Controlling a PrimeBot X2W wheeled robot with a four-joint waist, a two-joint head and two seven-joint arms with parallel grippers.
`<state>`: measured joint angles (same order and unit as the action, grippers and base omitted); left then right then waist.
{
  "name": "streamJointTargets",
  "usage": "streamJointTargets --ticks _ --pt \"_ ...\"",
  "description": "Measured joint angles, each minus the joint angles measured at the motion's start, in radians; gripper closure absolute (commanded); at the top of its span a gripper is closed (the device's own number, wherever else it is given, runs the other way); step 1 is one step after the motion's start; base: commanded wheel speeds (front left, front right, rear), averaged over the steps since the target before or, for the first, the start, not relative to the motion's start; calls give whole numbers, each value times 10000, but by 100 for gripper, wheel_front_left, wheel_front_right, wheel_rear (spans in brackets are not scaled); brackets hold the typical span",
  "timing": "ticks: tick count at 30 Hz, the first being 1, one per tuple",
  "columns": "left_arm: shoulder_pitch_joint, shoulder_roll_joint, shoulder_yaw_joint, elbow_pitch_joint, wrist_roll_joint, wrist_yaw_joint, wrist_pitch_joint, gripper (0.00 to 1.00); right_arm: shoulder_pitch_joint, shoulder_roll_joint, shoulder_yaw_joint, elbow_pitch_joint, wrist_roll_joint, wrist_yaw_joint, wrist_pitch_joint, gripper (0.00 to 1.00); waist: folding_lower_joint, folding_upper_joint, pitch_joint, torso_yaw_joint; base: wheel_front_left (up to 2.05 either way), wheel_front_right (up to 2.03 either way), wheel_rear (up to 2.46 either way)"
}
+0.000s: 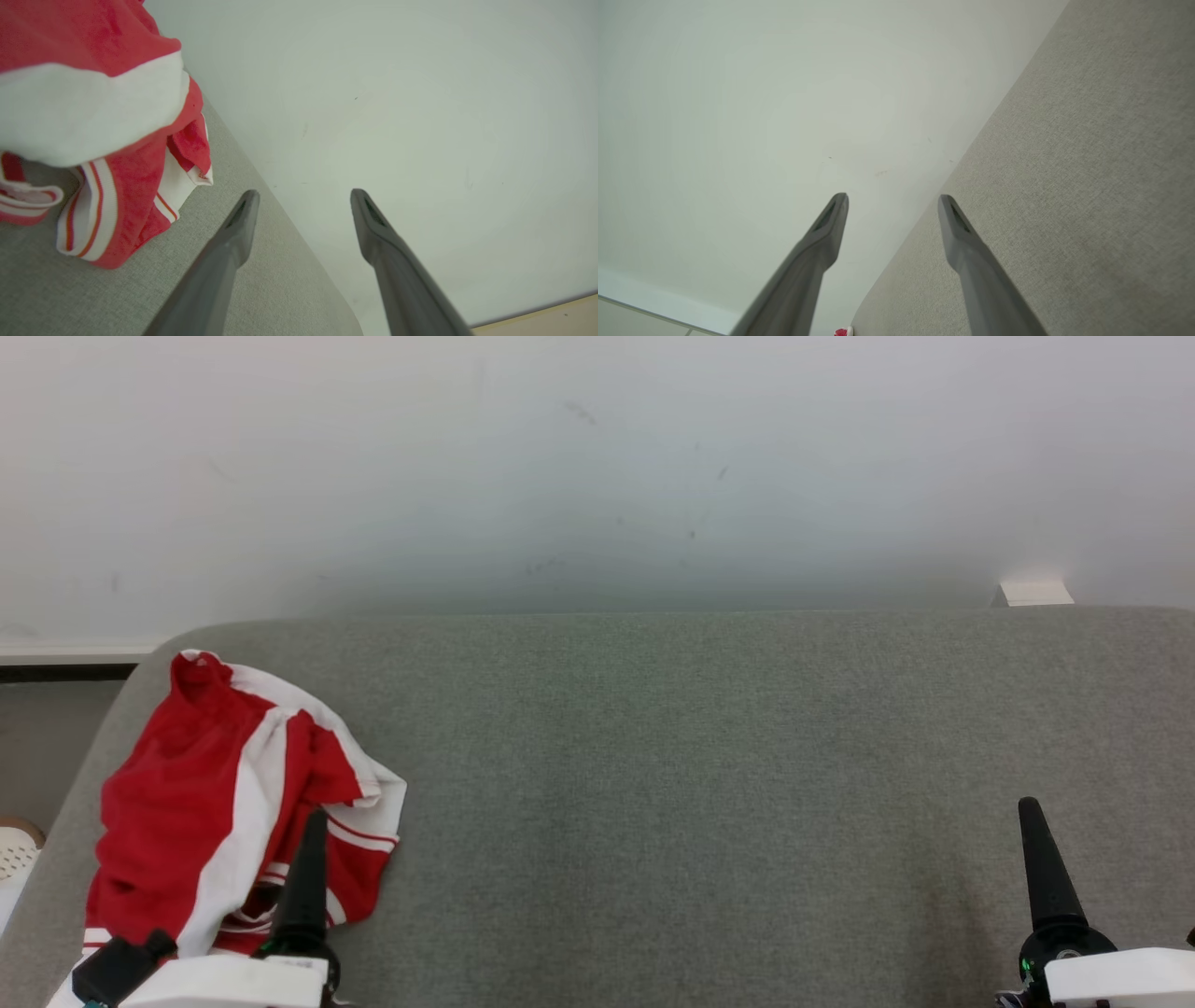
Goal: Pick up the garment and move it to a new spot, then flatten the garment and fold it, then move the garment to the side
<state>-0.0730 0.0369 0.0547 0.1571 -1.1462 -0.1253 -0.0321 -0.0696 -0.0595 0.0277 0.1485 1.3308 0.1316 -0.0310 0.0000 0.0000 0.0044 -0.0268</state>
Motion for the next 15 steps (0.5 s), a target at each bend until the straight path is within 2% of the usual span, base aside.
streamJointTargets --ticks 15 --pt "3 21 -368 -176 3066 389 -502 0 -60 -171 541 -119 -3058 0 -514 0 0 0 -15 -106 0 0 0"
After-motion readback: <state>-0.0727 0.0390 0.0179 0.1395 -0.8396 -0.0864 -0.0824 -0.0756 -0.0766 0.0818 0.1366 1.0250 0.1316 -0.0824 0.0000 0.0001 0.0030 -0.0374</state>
